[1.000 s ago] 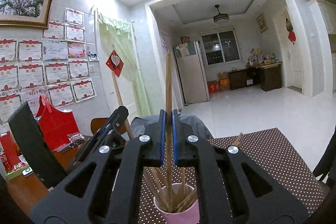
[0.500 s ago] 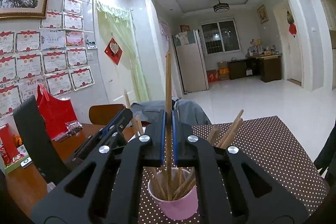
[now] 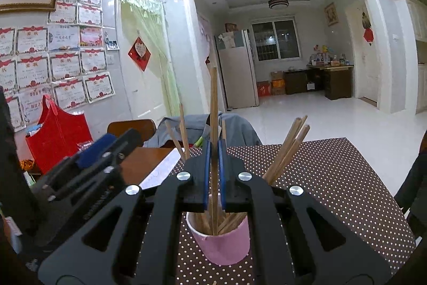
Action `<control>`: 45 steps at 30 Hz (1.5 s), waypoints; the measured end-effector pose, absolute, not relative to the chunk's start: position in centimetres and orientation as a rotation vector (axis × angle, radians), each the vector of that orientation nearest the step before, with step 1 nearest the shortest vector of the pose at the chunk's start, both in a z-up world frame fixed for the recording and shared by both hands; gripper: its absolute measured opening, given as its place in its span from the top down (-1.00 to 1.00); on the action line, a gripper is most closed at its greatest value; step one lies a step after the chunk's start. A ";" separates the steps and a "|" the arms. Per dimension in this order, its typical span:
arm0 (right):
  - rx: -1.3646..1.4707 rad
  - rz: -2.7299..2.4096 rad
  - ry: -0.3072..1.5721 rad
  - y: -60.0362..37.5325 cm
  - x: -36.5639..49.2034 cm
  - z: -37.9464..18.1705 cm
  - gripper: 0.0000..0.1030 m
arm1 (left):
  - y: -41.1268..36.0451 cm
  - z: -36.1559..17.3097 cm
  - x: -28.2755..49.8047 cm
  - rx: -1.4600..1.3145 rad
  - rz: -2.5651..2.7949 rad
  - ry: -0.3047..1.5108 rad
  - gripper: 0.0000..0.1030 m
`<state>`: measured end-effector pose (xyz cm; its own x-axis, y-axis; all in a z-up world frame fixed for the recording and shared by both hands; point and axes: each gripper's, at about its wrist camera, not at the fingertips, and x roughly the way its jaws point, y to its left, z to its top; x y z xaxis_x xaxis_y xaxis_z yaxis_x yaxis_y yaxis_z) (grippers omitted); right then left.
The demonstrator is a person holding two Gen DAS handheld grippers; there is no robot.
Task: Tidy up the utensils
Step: 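Drop the left gripper's chopstick into the pink cup while the right gripper drops its own, then lower both open grippers back toward the remaining chopsticks on the tablecloth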
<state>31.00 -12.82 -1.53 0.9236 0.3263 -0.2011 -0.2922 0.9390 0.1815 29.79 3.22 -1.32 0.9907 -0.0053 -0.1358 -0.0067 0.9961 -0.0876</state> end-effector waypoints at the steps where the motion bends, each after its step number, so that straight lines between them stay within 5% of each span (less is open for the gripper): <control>1: 0.145 0.315 0.234 -12.7 31.0 -1.7 0.88 | 3.4 -1.4 29.7 -0.091 0.004 0.139 0.16; 27: 0.141 0.247 0.268 -13.8 28.2 -1.8 0.86 | 2.0 0.4 26.3 -0.005 -0.010 0.182 0.14; 30: 0.137 0.238 0.267 -14.0 27.0 -1.3 0.73 | 1.9 0.9 24.8 0.001 -0.012 0.183 -0.01; 36: 0.158 0.225 0.271 -15.0 24.4 -0.9 0.14 | 1.5 1.3 21.9 0.018 -0.016 0.182 -0.07; 45: 0.177 0.212 0.316 -16.6 20.6 -1.9 0.14 | 0.6 0.0 18.1 0.044 -0.037 0.246 -0.12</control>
<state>20.60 -16.62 -1.86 0.9288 0.2332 -0.2881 -0.1780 0.9624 0.2051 18.15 0.65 0.02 0.9693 -0.0309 -0.2441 0.0417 0.9984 0.0394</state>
